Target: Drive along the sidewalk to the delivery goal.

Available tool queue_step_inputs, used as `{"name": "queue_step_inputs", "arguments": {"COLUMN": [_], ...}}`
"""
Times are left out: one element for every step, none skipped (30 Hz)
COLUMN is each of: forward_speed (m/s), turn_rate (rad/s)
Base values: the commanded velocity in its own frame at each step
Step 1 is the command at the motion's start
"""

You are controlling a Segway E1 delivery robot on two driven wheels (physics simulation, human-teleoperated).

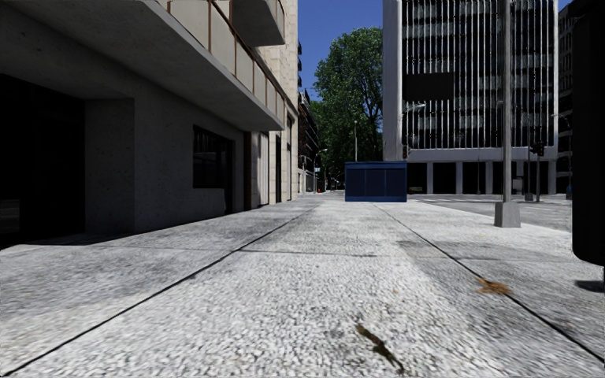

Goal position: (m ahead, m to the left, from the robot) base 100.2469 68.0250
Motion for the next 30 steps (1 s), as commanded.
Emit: {"name": "queue_step_inputs", "arguments": {"forward_speed": [2.00, 2.00, 2.00, 2.00, 2.00, 2.00, 2.00, 2.00, 2.00, 2.00, 2.00, 2.00, 2.00, 2.00, 2.00, 2.00, 2.00, 2.00, 2.00, 2.00, 2.00, 2.00, 2.00, 2.00, 2.00, 2.00, 2.00, 2.00, 2.00, 2.00], "turn_rate": [0.00, 0.00, 0.00, 0.00, 0.00, 0.00, 0.00, 0.00, 0.00, 0.00, 0.00, 0.00, 0.00, 0.00, 0.00, 0.00, 0.00, 0.00, 0.00, 0.00, 0.00, 0.00, 0.00, 0.00, 0.00, 0.00, 0.00, 0.00, 0.00, 0.00]}}
